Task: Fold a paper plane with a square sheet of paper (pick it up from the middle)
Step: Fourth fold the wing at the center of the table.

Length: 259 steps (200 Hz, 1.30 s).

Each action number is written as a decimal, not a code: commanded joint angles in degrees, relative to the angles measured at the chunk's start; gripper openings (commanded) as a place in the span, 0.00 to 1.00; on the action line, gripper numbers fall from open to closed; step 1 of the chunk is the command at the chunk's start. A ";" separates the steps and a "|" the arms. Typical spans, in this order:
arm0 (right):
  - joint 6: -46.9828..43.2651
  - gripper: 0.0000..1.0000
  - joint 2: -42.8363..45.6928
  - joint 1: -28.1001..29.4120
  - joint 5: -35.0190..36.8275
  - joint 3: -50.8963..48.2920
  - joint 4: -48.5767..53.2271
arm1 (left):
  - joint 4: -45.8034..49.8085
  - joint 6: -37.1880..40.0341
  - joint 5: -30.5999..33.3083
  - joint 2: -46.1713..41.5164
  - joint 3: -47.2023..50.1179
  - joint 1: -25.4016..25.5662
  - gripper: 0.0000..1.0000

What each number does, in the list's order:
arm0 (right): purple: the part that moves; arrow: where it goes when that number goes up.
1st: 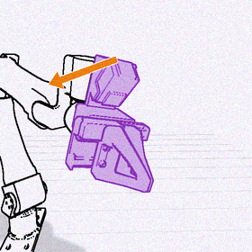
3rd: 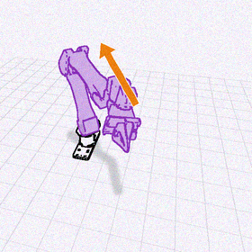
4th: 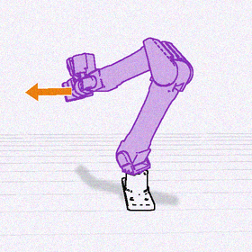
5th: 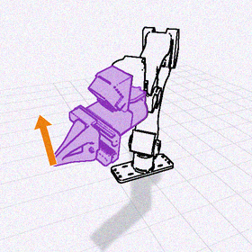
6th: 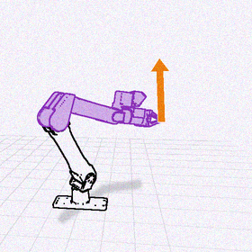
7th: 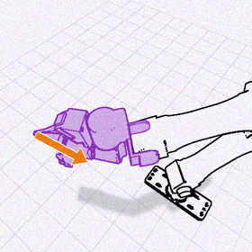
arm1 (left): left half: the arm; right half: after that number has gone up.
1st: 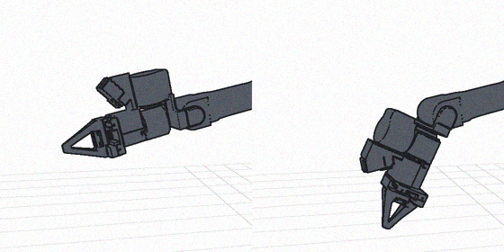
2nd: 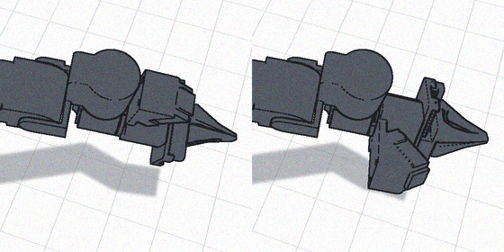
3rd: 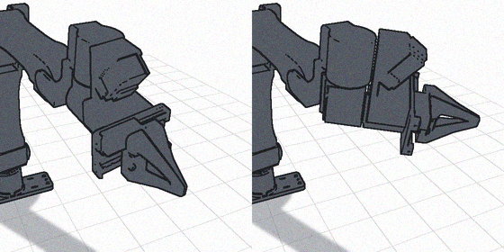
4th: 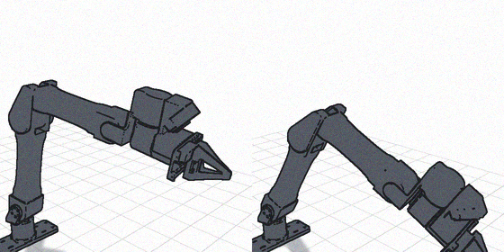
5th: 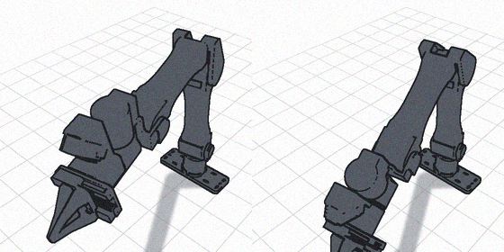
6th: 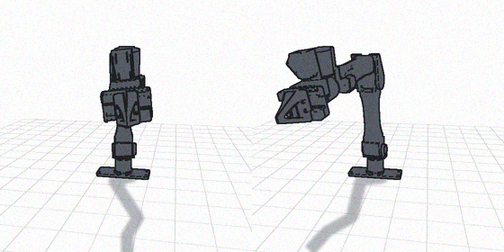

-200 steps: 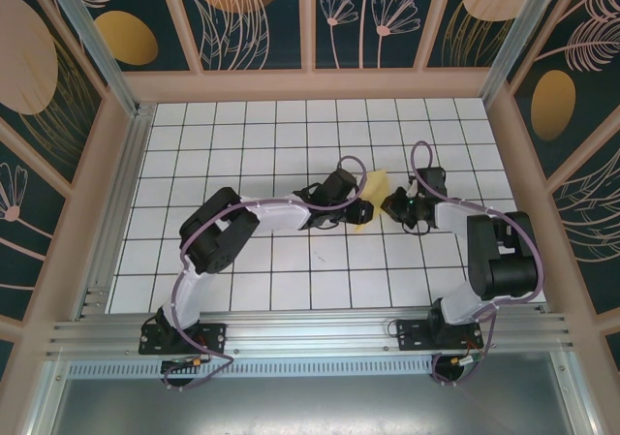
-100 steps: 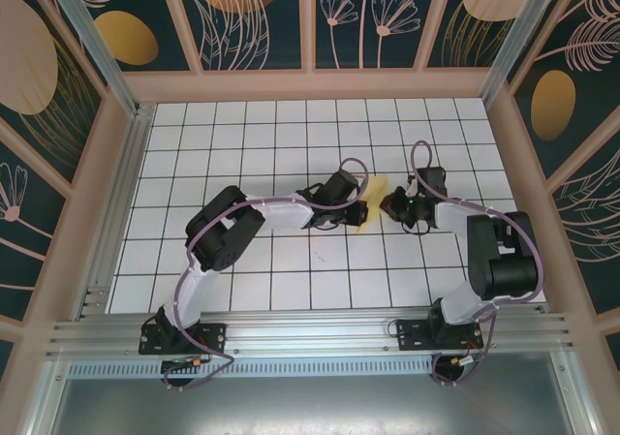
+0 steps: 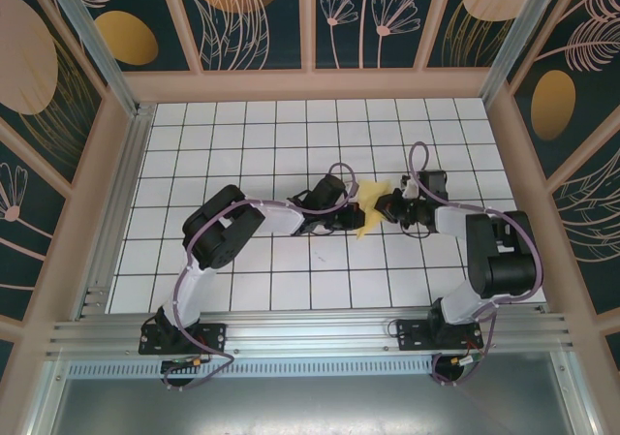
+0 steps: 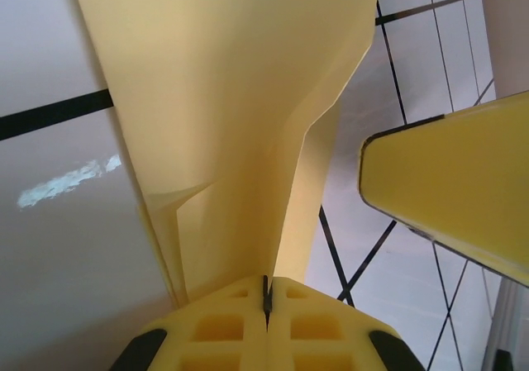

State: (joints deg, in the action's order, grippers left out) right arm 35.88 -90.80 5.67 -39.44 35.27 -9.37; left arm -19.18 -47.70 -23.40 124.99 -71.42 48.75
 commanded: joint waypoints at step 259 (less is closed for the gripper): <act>-0.63 0.06 -13.50 0.73 1.63 4.17 -0.99 | 11.44 -4.55 3.59 0.91 -4.02 -1.23 0.07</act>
State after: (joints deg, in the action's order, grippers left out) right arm 35.51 -102.17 5.80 -44.01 38.20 -15.46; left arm -11.75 -52.21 -21.41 125.05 -74.83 48.07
